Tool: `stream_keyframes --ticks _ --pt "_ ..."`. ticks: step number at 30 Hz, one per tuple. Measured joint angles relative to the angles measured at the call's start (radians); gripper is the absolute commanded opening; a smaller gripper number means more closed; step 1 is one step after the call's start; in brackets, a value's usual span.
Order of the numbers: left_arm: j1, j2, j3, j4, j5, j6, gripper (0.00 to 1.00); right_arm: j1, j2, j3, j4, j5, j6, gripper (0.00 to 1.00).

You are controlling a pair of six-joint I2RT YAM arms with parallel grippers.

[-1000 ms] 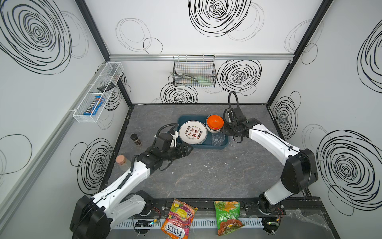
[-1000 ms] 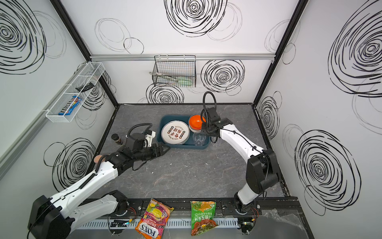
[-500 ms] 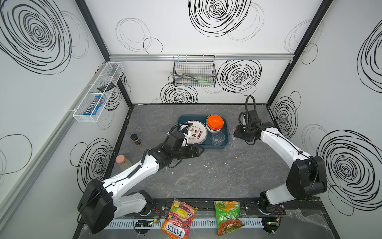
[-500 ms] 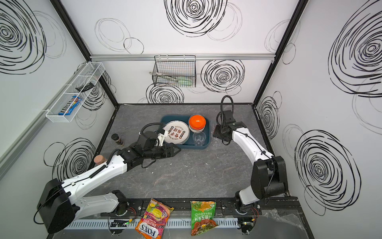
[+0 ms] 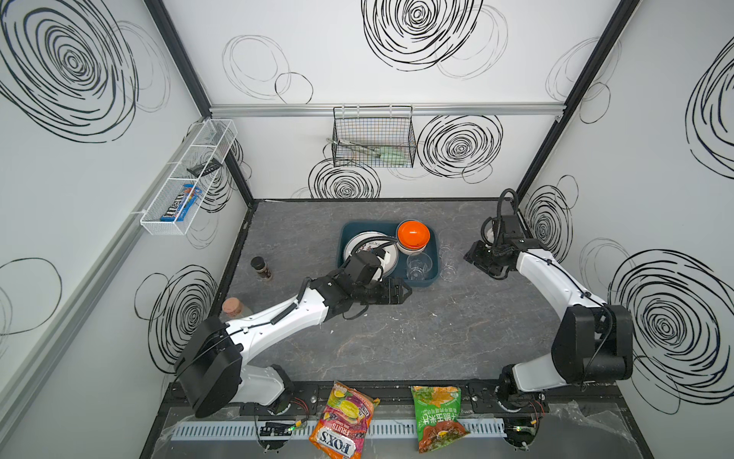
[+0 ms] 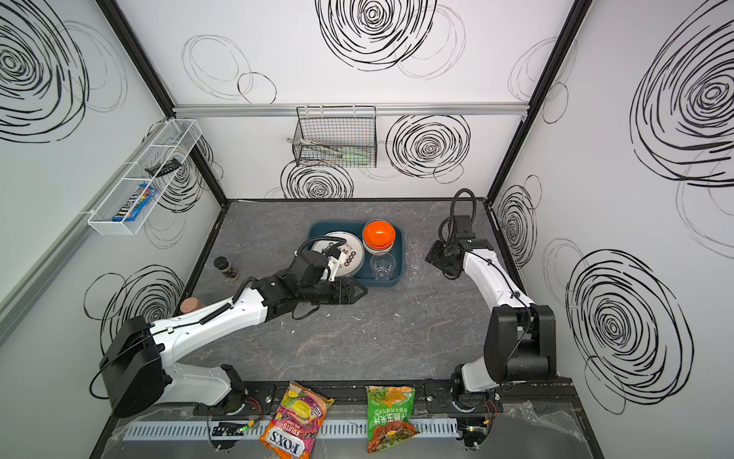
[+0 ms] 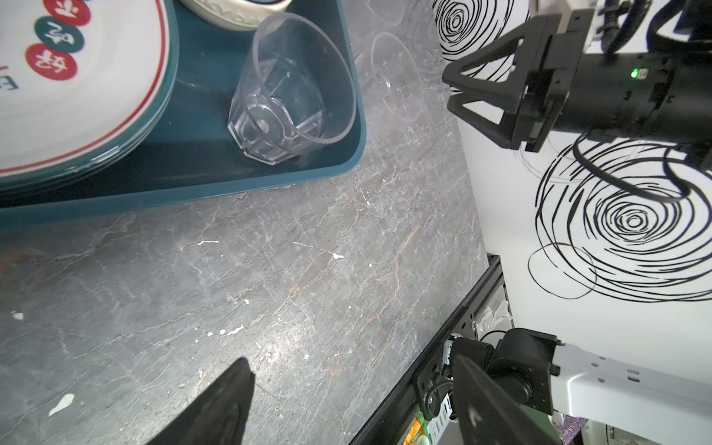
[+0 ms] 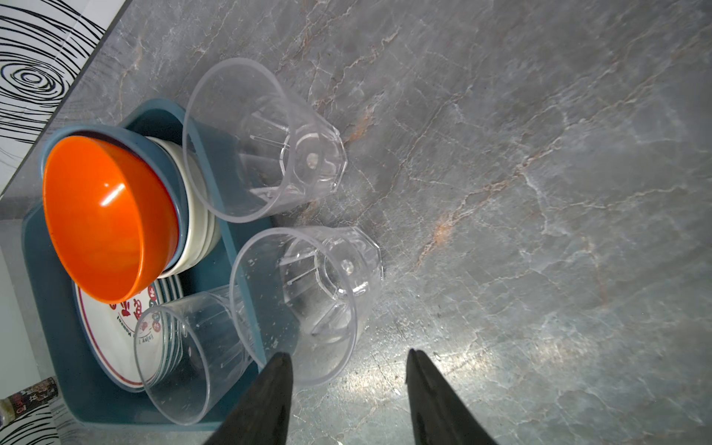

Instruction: Place the mixed dishes into the plastic bin

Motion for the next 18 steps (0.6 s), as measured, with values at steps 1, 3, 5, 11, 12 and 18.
stream_keyframes --ticks 1,3,5,11,12,18 --pt "-0.005 0.003 0.004 0.0 -0.005 0.003 0.85 -0.003 0.011 0.0 0.008 -0.007 0.002 0.51" --pt "-0.012 0.005 0.011 0.0 -0.011 0.007 0.85 -0.004 0.033 0.0 0.019 -0.019 0.007 0.5" --pt "-0.015 0.006 0.013 0.002 -0.014 0.01 0.85 -0.004 0.057 0.0 0.029 -0.029 0.014 0.49" --pt "-0.016 0.008 0.013 0.003 -0.017 0.011 0.85 -0.004 0.109 0.0 0.041 -0.043 0.021 0.44" --pt "-0.016 0.008 0.012 0.003 -0.017 0.011 0.84 -0.004 0.115 0.0 0.043 -0.043 0.022 0.43" --pt "-0.016 0.007 -0.001 0.006 -0.017 0.01 0.84 -0.004 0.135 0.0 0.053 -0.046 0.026 0.37"
